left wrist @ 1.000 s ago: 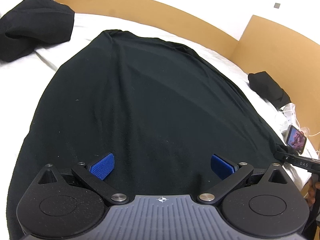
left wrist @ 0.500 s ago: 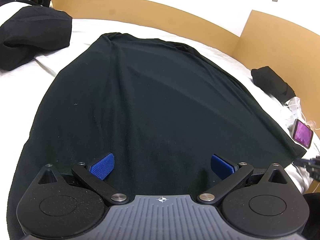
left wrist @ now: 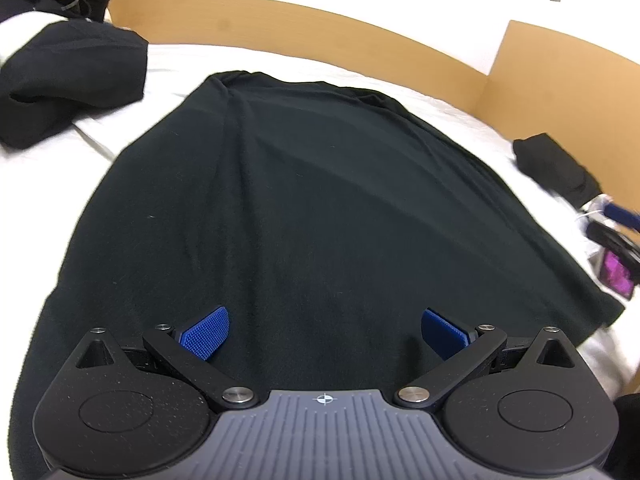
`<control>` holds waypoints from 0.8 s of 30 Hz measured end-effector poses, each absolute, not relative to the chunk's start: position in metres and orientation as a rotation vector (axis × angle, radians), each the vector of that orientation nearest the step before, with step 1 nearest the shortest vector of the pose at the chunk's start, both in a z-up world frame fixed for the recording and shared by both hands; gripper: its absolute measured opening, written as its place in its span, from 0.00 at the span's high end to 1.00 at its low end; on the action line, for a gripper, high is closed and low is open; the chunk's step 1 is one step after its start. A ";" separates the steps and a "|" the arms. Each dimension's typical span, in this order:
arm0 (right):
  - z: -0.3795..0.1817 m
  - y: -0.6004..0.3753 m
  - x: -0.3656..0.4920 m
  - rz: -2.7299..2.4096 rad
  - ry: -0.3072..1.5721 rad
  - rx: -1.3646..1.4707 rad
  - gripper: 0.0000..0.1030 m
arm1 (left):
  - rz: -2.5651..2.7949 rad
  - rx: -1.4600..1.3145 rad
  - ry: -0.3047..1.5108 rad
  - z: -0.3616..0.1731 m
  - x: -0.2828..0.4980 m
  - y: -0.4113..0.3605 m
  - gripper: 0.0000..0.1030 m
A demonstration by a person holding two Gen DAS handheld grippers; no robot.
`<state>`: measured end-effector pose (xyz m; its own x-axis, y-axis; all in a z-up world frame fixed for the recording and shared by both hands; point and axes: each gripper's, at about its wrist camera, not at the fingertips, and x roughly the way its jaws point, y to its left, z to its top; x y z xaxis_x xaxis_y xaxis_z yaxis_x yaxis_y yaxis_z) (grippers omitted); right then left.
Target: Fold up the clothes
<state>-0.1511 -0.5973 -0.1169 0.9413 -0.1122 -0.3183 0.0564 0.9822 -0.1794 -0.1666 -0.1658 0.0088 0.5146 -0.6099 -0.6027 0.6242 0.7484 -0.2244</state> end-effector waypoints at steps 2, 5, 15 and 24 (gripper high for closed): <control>-0.127 -0.596 -0.111 -0.064 0.354 -0.112 0.25 | -0.687 0.067 0.681 0.009 -0.171 -0.169 0.01; -0.138 -0.604 -0.059 -0.060 0.426 0.037 0.23 | -0.632 0.117 0.651 0.009 -0.174 -0.169 0.01; -0.162 -0.579 -0.098 -0.084 0.676 0.012 0.01 | -0.639 0.011 0.702 0.019 -0.162 -0.161 0.01; -0.128 -0.582 -0.080 -0.145 0.517 0.056 0.00 | -0.545 -0.009 0.562 0.048 -0.110 -0.218 0.01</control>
